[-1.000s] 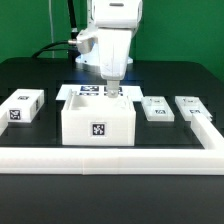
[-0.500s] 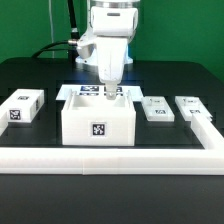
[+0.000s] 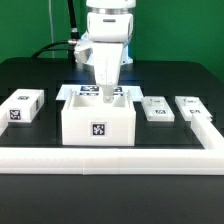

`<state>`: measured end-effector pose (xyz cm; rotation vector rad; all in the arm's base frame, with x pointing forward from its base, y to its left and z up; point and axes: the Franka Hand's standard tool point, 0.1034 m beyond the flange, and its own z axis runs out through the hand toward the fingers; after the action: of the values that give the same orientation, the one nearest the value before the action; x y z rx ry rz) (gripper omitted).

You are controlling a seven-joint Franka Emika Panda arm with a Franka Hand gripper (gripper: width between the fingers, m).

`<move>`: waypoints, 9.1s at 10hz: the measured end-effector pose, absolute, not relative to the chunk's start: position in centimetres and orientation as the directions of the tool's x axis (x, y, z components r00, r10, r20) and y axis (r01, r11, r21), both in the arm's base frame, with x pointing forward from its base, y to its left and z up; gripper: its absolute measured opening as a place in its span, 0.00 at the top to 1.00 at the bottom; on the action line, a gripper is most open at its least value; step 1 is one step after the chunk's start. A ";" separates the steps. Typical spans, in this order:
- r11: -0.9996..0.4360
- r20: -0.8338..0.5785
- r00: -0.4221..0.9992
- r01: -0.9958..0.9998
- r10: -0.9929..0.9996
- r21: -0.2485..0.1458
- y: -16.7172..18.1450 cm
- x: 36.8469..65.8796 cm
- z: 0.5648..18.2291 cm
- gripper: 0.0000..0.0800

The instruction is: Assemble cabinet

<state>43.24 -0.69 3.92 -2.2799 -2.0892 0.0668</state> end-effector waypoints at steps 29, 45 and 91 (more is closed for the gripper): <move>-0.105 0.035 0.106 0.994 0.994 -0.035 3.1 49.4 1.7 0.95; -0.070 0.049 0.072 0.997 0.996 -0.042 9.7 51.5 1.7 0.95; -0.165 0.121 0.162 0.986 0.979 0.012 17.1 42.6 3.0 0.00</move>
Offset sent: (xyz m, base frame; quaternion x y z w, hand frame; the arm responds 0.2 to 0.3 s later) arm -0.0087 0.0087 -0.0164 0.0009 0.0028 0.0025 1.0000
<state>42.61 17.11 2.99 -2.3412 -1.9834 -0.1546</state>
